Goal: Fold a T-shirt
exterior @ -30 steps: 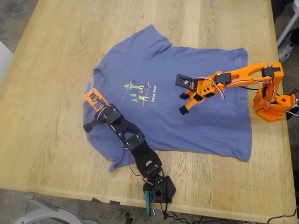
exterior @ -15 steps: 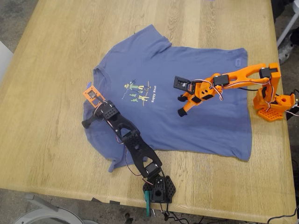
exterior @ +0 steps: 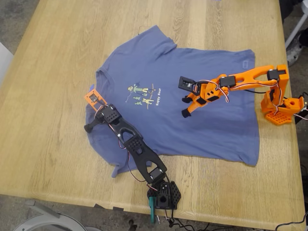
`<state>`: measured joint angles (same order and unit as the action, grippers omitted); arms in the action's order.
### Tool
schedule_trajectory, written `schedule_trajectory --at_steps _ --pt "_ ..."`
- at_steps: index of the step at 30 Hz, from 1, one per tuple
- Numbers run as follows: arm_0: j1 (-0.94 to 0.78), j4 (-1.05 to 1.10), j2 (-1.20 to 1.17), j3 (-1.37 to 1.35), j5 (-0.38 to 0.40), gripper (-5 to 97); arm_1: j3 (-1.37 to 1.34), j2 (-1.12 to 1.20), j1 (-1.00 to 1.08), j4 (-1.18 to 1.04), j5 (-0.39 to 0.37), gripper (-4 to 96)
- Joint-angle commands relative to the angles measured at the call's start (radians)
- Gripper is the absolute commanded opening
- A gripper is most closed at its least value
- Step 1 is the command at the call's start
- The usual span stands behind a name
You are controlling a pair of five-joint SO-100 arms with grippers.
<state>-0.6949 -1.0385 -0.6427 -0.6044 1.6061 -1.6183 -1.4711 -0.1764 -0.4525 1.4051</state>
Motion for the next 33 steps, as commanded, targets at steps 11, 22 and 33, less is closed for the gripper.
schedule_trajectory --at_steps 11,22,33 --pt "0.008 -0.368 0.453 0.802 0.063 61 0.060 -0.014 -0.012 0.017 -0.011 28.8" --pt "0.028 -0.431 0.558 0.943 0.146 46 0.044 -0.011 -0.014 0.017 -0.018 27.6" --pt "0.069 -0.431 0.594 0.943 0.242 23 -0.008 -0.035 -0.023 0.000 -0.031 25.2"
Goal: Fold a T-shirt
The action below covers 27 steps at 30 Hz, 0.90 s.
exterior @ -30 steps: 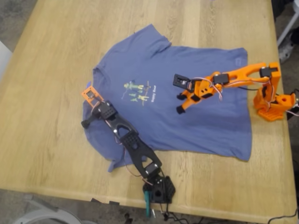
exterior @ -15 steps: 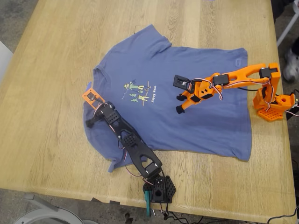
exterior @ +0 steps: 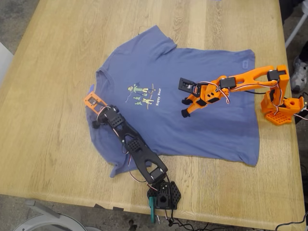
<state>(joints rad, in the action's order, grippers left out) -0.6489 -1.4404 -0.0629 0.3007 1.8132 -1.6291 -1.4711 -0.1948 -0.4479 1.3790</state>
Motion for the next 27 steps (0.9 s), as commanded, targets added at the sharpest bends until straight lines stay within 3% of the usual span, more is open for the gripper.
schedule_trajectory --at_steps 1,13,27 --pt "0.026 -0.029 0.015 0.038 0.048 20 -0.005 -0.040 -0.005 -0.009 -0.006 25.0" --pt "0.055 -0.028 0.023 0.038 0.081 1 -0.129 -0.092 0.009 0.021 -0.029 30.8" --pt "0.086 -0.028 0.006 0.038 0.104 0 -0.127 0.003 -0.006 0.140 -0.081 33.7"
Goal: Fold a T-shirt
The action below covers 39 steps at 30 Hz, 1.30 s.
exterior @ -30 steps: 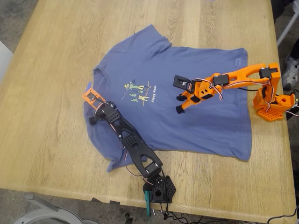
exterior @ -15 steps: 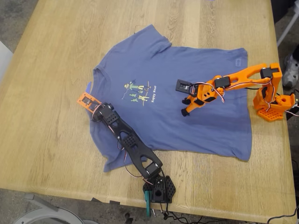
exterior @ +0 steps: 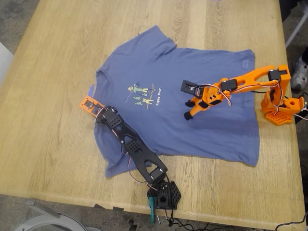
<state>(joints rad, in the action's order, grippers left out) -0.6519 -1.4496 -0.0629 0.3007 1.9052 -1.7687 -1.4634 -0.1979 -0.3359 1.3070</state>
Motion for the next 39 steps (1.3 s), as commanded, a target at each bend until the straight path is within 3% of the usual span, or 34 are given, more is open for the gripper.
schedule_trajectory --at_steps 1,16,27,39 --pt "0.091 -0.025 0.000 0.038 0.012 0 0.017 0.009 -0.005 0.038 -0.018 33.8" --pt "0.114 -0.071 -0.060 0.038 0.008 0 0.130 0.232 -0.057 0.133 -0.086 35.1" --pt "0.153 -0.086 -0.104 0.037 0.012 0 0.163 0.316 -0.215 0.137 -0.147 31.8" --pt "0.178 -0.120 -0.187 0.037 0.020 0 0.209 0.345 -0.331 -0.098 -0.130 28.8"
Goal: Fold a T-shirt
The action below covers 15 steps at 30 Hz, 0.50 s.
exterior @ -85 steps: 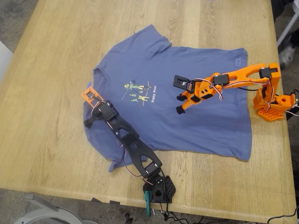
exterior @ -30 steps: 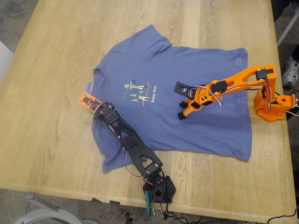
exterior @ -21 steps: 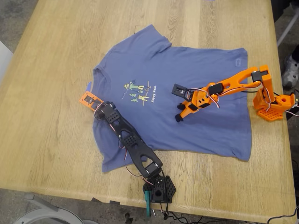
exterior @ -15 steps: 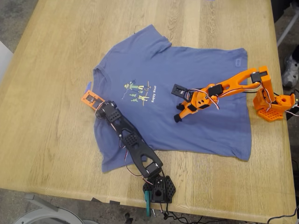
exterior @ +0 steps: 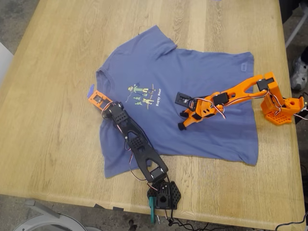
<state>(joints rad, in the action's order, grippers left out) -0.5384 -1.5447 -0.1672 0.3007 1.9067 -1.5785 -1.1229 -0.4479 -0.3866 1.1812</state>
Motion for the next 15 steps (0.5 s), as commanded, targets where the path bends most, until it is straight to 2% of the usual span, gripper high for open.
schedule_trajectory --at_steps 1,7,15 --pt "0.066 -0.026 -0.089 0.037 0.020 0 0.028 0.008 -0.083 -0.081 0.000 28.8" --pt "0.074 -0.037 -0.124 0.037 0.029 0 0.095 0.031 -0.063 -0.270 0.038 22.5" --pt "0.043 0.011 -0.124 0.037 0.052 0 0.110 0.040 -0.017 -0.316 0.055 7.8"
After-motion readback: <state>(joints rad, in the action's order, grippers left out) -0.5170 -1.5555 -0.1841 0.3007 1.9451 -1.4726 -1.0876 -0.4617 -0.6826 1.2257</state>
